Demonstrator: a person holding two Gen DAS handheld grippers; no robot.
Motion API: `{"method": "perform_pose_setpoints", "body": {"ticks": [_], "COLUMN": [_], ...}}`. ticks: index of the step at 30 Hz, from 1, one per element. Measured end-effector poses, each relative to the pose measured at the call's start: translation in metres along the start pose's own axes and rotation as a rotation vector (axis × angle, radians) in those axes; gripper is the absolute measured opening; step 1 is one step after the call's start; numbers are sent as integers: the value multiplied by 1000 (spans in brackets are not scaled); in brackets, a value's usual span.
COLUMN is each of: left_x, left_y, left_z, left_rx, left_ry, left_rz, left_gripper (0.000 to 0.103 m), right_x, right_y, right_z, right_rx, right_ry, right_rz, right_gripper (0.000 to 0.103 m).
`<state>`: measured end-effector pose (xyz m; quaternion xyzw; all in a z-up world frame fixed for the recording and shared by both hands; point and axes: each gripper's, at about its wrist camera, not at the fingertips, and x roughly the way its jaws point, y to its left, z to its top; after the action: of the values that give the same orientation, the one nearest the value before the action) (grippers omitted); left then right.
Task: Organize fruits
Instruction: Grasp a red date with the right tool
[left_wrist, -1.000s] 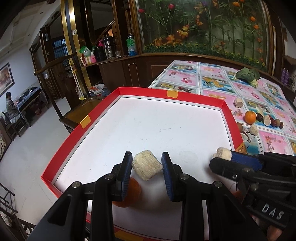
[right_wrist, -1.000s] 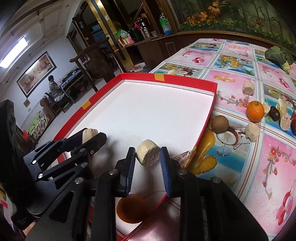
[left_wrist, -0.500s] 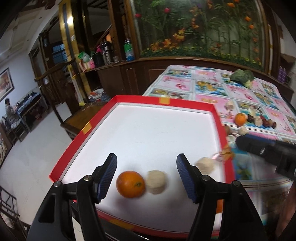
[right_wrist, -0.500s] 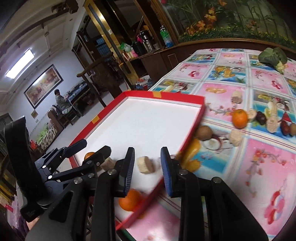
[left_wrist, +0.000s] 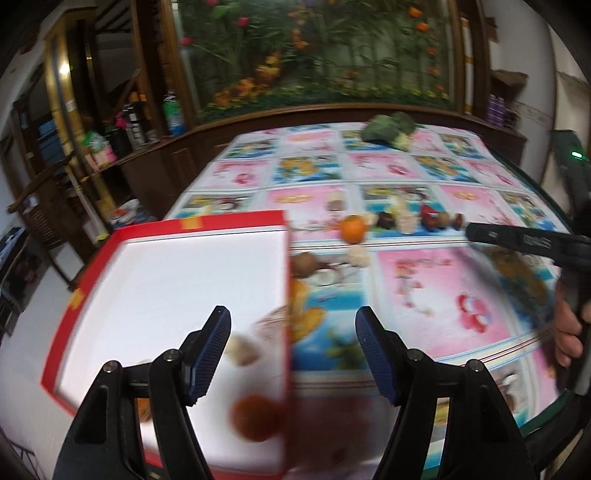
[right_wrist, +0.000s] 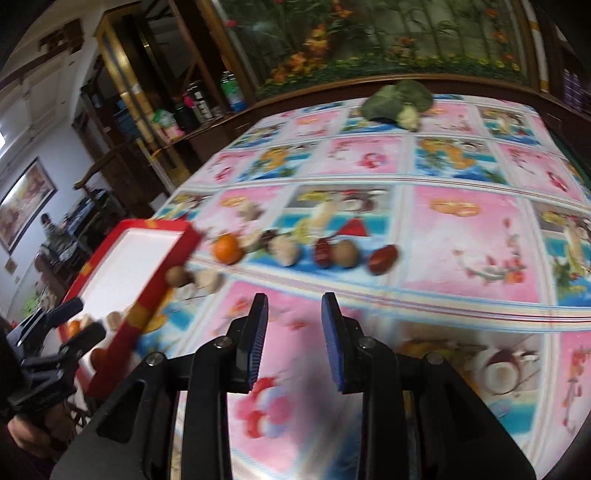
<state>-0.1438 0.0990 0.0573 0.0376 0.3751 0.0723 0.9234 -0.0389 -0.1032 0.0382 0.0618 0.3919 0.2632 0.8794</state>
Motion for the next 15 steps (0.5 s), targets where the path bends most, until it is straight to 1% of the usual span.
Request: {"method": "perform_pose_setpoints", "body": {"ticks": [4, 7, 9, 11, 13, 15], "left_x": [13, 25, 34, 45, 55, 62], "left_y": [-17, -30, -38, -46, -50, -54], "left_z": [11, 19, 24, 30, 34, 39], "left_rx": [3, 7, 8, 11, 8, 4], "left_ry": [34, 55, 68, 83, 111, 121], "left_rz": [-60, -86, -92, -99, -96, -115], "left_gripper": [70, 70, 70, 70, 70, 70], "right_x": [10, 20, 27, 32, 37, 41], "right_y": [-13, -18, -21, -23, -22, -19], "right_z": [7, 12, 14, 17, 21, 24], "right_rx": [17, 23, 21, 16, -6, -33], "right_ry": [15, 31, 49, 47, 48, 47], "right_rz": [-75, -121, -149, -170, -192, -220], "right_gripper": [32, 32, 32, 31, 31, 31]}}
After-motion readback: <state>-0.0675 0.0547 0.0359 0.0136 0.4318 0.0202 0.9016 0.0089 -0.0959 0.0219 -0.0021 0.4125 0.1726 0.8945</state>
